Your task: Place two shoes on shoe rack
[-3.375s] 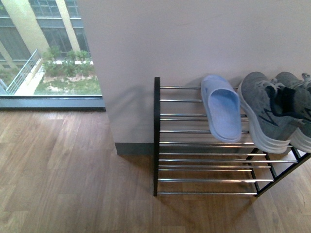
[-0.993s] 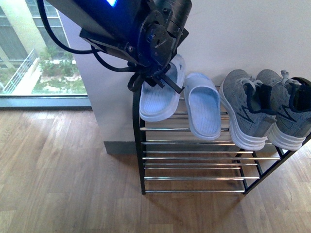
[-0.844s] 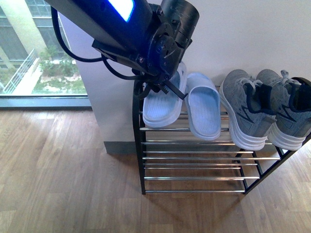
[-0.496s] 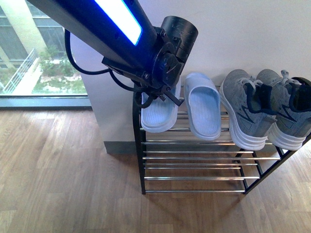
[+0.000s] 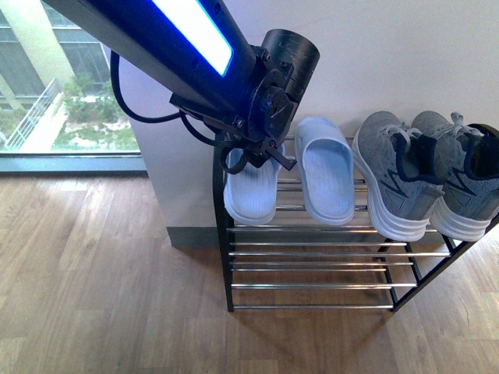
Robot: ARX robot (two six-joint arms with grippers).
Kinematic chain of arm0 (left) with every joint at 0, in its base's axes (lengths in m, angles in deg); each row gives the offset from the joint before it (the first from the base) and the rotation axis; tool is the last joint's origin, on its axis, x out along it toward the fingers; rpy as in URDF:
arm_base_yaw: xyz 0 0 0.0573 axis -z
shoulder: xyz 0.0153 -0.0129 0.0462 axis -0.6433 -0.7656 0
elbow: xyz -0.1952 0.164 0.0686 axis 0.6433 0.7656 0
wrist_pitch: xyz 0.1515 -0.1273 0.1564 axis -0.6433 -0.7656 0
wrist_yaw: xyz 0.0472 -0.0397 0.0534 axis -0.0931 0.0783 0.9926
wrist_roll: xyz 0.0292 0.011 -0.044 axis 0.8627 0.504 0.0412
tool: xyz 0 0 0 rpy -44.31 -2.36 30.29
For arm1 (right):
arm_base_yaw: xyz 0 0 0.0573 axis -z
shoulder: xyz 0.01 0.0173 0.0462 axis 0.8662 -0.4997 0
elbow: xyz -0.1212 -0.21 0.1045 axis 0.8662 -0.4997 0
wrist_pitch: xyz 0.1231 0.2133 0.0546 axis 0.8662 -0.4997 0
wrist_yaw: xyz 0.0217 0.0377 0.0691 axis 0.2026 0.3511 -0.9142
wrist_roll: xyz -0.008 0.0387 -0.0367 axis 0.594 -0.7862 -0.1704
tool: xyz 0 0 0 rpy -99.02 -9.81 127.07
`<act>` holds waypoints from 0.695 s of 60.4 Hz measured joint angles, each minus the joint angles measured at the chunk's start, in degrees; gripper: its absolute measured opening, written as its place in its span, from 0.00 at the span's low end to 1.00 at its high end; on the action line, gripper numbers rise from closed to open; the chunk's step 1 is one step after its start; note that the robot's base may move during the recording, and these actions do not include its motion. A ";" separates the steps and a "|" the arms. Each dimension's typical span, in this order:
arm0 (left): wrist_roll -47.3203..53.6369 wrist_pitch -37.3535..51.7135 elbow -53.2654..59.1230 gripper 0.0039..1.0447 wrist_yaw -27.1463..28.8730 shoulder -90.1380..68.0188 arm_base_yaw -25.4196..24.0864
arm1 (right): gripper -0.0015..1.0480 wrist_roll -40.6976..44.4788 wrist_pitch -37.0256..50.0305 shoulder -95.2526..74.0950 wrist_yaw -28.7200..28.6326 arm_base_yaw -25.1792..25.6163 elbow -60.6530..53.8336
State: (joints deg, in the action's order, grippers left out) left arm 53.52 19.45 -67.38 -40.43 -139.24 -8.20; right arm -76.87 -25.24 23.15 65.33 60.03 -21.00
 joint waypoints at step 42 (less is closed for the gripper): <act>-13.14 -7.28 6.25 0.91 -0.61 10.95 -0.39 | 0.91 -0.02 0.00 0.00 0.00 0.00 0.00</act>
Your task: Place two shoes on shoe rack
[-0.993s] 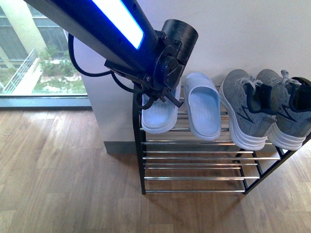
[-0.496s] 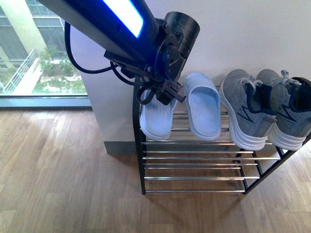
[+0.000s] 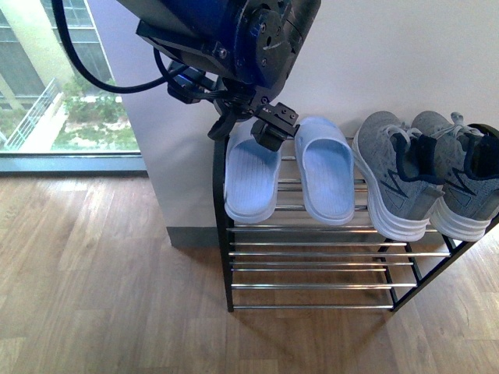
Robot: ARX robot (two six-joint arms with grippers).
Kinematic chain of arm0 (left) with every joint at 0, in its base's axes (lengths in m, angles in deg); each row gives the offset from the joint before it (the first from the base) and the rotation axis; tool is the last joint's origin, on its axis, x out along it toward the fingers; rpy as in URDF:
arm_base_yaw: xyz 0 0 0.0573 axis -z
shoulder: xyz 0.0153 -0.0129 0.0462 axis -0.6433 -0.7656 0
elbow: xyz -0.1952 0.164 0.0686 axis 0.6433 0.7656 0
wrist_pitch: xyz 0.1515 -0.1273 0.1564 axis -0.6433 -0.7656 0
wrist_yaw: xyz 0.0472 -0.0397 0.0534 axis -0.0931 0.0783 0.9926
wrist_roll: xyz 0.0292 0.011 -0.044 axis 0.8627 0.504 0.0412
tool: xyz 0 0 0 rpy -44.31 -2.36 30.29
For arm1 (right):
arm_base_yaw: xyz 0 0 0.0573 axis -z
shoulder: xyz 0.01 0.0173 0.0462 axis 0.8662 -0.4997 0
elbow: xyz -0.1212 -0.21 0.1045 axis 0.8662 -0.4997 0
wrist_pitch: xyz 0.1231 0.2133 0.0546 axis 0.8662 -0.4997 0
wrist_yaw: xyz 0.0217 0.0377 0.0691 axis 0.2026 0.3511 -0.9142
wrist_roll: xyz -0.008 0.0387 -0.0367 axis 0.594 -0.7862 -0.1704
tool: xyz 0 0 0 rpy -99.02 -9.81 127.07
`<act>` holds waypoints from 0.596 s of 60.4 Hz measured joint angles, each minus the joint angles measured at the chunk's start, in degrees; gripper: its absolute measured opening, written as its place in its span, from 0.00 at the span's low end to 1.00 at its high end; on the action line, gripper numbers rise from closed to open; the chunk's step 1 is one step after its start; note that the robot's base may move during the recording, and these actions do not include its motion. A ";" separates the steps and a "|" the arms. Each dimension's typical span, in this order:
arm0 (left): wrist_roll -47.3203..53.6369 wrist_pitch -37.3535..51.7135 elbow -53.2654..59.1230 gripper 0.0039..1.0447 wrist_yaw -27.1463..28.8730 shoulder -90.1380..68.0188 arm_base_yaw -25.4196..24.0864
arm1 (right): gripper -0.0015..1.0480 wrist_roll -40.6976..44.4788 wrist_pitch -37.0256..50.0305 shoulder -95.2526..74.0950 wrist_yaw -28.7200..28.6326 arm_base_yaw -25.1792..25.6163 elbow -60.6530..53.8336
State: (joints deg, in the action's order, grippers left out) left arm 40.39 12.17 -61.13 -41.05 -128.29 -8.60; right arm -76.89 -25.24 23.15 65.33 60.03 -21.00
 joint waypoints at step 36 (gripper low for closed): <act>-9.97 6.64 31.30 0.91 2.89 45.86 -5.81 | 0.91 0.00 0.00 0.00 0.00 0.00 0.00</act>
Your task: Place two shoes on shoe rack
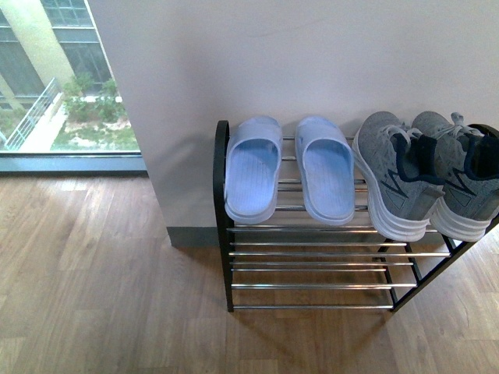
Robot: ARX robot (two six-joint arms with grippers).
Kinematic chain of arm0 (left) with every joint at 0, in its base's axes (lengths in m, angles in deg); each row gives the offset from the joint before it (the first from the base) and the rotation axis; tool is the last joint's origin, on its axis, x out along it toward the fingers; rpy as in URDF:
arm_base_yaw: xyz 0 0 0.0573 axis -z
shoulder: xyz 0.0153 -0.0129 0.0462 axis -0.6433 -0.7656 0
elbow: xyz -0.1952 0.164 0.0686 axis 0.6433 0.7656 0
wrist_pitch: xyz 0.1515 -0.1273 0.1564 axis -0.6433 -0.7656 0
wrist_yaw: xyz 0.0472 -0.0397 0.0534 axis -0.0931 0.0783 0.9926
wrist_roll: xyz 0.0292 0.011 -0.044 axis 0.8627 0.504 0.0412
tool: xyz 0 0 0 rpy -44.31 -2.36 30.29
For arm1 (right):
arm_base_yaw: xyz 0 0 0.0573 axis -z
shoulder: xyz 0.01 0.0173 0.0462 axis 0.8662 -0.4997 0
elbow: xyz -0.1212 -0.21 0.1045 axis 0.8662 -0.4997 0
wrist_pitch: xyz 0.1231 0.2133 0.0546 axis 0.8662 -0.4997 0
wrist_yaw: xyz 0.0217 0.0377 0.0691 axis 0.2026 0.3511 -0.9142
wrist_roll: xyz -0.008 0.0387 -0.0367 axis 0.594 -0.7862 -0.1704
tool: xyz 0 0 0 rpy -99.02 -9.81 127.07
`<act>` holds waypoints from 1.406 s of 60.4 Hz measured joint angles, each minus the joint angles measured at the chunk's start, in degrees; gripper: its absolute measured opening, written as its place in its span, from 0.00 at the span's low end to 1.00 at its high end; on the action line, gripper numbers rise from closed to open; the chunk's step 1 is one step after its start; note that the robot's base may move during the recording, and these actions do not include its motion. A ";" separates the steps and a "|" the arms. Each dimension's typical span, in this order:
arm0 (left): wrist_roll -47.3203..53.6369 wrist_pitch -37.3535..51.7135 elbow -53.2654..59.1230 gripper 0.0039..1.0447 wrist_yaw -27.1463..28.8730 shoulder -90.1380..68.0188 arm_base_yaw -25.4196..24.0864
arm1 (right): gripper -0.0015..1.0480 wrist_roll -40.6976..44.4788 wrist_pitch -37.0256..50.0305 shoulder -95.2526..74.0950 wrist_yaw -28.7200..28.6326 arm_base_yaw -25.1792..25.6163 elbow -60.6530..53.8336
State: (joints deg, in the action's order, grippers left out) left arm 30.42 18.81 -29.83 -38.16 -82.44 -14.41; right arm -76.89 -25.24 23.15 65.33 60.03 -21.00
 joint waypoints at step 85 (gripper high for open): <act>6.84 13.42 60.50 0.01 -32.09 73.55 -25.33 | 0.91 0.00 0.00 0.00 -0.13 0.00 0.00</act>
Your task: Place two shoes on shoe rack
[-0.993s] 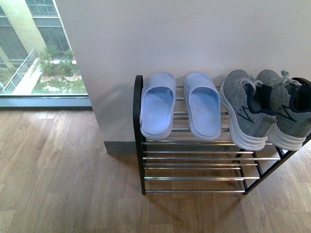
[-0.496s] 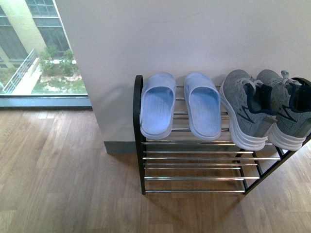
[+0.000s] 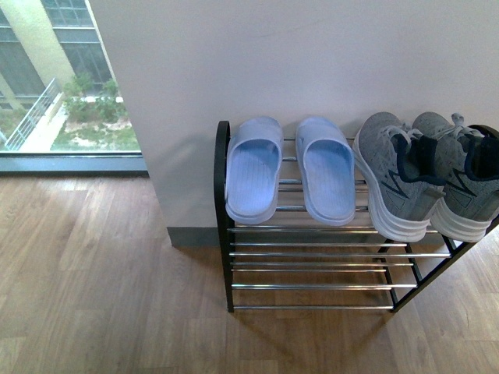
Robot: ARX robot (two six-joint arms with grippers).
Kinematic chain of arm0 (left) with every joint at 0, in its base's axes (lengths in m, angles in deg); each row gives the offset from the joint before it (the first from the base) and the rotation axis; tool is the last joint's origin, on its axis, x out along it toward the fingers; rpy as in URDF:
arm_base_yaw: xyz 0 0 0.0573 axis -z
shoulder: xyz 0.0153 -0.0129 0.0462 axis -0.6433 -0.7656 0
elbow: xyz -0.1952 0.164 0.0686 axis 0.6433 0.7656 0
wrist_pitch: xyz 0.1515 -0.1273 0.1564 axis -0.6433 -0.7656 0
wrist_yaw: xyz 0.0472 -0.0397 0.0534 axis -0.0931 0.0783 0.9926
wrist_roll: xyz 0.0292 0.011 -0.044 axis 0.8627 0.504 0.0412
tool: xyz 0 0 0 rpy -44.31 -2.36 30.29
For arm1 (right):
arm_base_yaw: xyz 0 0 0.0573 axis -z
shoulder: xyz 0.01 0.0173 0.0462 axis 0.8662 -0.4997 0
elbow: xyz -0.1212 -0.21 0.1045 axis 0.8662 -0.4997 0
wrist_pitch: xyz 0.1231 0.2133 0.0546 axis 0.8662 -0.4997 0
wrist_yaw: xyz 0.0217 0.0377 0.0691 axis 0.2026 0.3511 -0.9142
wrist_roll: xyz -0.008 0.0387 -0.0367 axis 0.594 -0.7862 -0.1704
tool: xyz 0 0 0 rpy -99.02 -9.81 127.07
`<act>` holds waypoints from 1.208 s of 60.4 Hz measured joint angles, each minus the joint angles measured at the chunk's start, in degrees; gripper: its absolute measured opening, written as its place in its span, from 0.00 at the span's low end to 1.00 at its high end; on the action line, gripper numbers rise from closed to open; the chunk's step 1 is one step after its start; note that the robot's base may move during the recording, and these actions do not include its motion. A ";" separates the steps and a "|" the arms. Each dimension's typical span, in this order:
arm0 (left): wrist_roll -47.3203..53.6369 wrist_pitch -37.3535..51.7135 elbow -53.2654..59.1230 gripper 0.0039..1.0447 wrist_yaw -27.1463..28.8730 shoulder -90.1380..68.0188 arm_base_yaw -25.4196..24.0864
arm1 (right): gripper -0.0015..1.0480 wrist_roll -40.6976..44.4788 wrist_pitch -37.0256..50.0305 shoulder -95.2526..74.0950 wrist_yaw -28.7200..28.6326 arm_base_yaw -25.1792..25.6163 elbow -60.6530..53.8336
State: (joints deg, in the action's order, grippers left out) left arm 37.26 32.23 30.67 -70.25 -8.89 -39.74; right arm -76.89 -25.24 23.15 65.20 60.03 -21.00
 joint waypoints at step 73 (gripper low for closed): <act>0.04 -14.67 8.13 0.01 0.07 22.97 -0.13 | 0.91 0.00 0.00 0.00 -0.02 0.00 0.00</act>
State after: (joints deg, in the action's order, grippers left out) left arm 37.31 17.57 38.80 -70.18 14.08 -39.87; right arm -76.89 -25.24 23.15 65.18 60.03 -21.00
